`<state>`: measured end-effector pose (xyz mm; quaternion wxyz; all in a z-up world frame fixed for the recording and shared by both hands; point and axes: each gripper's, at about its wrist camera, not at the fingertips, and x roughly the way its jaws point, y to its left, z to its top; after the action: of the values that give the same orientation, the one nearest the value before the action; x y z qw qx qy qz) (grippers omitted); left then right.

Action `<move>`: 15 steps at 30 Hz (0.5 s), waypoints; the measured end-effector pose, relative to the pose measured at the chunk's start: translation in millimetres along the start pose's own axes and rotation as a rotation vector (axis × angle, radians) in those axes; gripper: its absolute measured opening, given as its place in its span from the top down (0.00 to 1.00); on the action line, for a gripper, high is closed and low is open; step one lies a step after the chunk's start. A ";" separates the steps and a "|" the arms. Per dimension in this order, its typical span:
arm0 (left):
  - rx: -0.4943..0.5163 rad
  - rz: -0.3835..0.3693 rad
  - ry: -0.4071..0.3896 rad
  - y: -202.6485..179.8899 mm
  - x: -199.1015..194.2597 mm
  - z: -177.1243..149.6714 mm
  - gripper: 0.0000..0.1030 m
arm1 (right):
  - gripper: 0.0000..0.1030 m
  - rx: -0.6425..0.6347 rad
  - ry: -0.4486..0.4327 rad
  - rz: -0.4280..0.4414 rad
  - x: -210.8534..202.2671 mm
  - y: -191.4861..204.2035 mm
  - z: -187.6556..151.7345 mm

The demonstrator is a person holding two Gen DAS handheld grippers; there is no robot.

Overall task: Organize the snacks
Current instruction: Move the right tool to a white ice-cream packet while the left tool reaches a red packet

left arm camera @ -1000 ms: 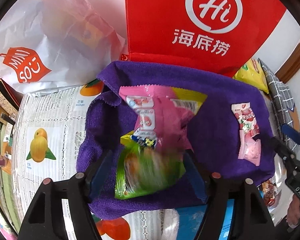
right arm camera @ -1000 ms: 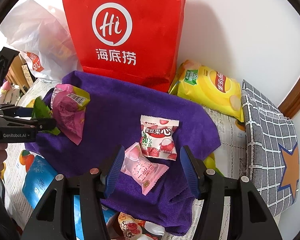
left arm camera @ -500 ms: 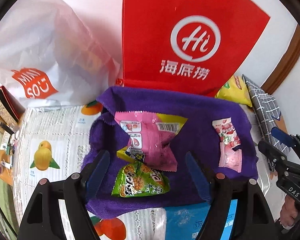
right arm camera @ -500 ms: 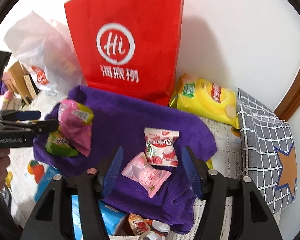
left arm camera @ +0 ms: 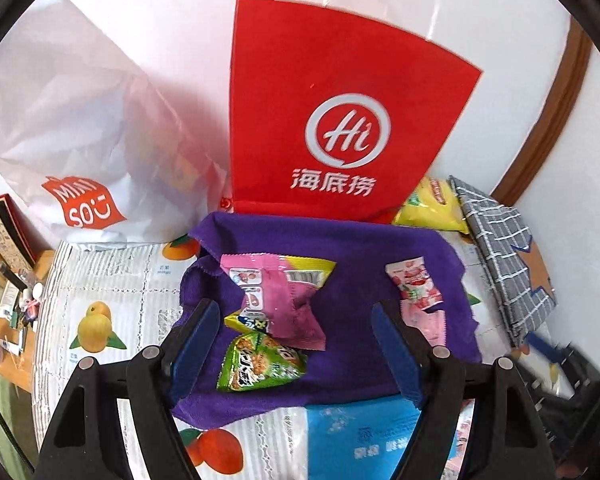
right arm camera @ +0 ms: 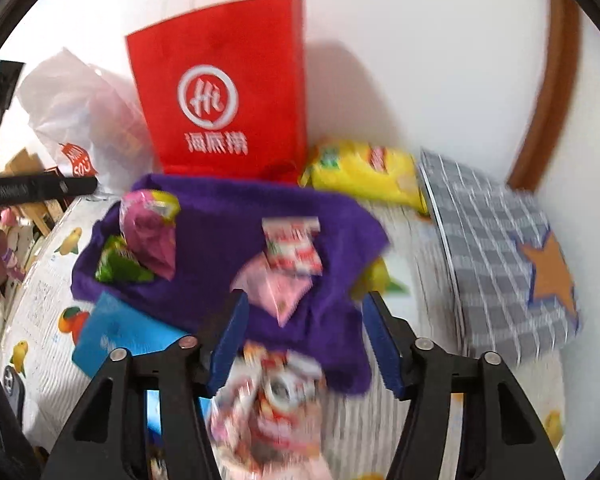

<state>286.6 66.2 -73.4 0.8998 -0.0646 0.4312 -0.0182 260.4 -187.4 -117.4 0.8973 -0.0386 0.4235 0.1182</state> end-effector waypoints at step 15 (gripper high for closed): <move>0.059 -0.050 -0.039 -34.0 -47.7 -35.3 0.25 | 0.73 -0.022 0.114 0.145 12.3 25.8 -90.0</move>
<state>229.9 33.2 -53.9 0.9087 -0.0491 0.4113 -0.0521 194.0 -175.4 -183.5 0.8603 -0.0244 0.4744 0.1851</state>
